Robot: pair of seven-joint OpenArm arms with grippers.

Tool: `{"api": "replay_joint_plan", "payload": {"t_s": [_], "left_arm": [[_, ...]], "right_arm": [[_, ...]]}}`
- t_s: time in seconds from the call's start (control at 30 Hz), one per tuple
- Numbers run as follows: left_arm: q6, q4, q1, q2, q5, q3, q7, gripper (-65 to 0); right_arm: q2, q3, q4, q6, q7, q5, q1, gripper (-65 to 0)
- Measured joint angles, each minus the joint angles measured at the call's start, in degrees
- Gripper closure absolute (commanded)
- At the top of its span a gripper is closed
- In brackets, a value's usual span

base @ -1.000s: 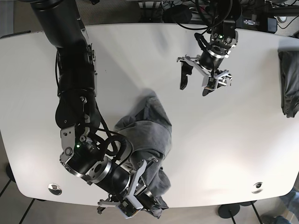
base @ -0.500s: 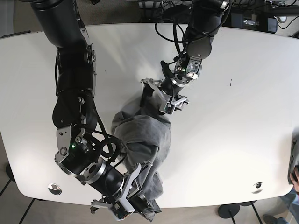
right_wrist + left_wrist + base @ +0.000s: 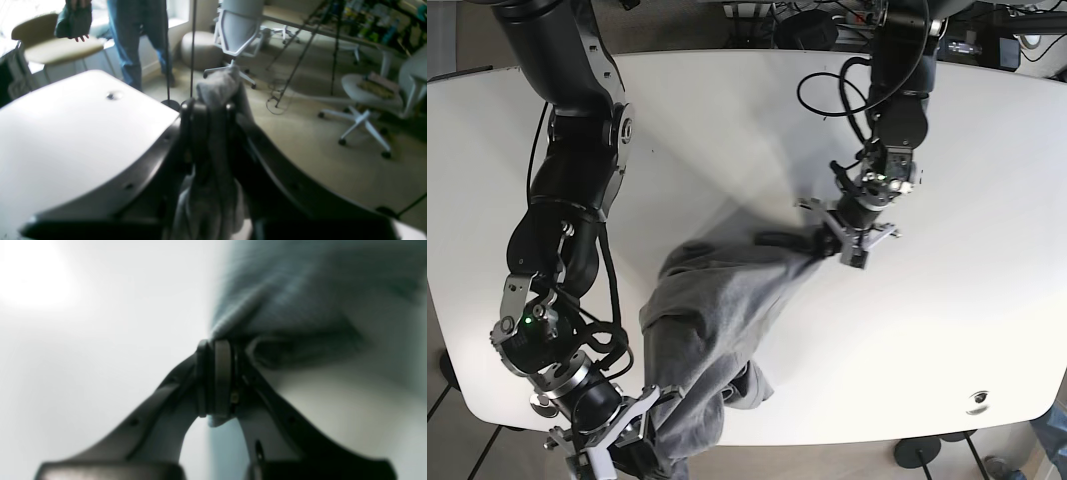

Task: Fold the T-shirt properly
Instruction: 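Grasp the hanging grey shirt with the left gripper, then swing the grey shirt down and lay it flat with both grippers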

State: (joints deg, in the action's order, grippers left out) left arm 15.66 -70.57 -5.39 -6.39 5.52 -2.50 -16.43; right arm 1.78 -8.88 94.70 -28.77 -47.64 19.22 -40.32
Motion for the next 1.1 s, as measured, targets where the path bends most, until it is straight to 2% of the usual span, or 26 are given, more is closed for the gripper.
{"api": "replay_joint_plan", "payload": {"t_s": [0.07,0.13,0.27,0.33,0.47,0.6,0.7,0.73,0.83,1.1], "left_arm": [[0.9,-6.2,1.8,-1.2,-1.0,4.2,-4.4,0.0],[5.2,-11.6,1.9,-2.3,-0.9,7.0,-9.6,0.0],[7.8,-21.5,-4.5,-2.1,-0.6,15.0,-15.7,0.0],[9.1,-25.0,-8.7,-4.4,-0.8,17.6,-21.6,0.0],[9.7,-29.6,-21.0,-8.8,-0.7,17.6,-28.8,0.0],[9.9,-31.4,-38.1,-12.2,0.2,17.4,-34.8,0.0],[9.9,-32.3,-42.1,-13.6,0.5,17.4,-35.0,0.0],[10.3,-32.3,-41.9,-13.6,0.5,17.5,-35.1,0.0],[15.9,-32.2,-37.9,-13.1,0.5,17.9,-35.4,0.0],[24.1,-40.5,-8.0,-5.9,0.1,28.1,-35.3,0.0]], "right_arm": [[0.4,-2.8,-3.3,-0.22,-0.6,-0.1,-0.9,-3.0],[1.3,-4.6,-7.3,-0.35,0.0,0.3,-2.4,-3.0],[3.9,-6.2,-15.7,0.33,4.0,-0.6,-6.0,-3.0],[3.8,-6.4,-17.9,2.75,4.6,-0.9,-8.1,-3.0],[3.1,-5.7,-18.4,3.78,5.7,-0.3,-13.6,-3.0],[3.8,-6.1,-18.1,3.96,7.1,0.6,-19.2,-3.0],[3.5,-6.1,-17.7,3.91,7.1,1.2,-18.1,-3.0],[3.9,-6.0,-17.7,3.74,7.1,1.9,-16.5,-3.0],[5.0,-6.1,-15.4,4.00,6.6,1.2,-8.3,-3.0],[5.0,-6.2,-2.2,3.63,6.9,1.2,25.0,-2.9]]}}
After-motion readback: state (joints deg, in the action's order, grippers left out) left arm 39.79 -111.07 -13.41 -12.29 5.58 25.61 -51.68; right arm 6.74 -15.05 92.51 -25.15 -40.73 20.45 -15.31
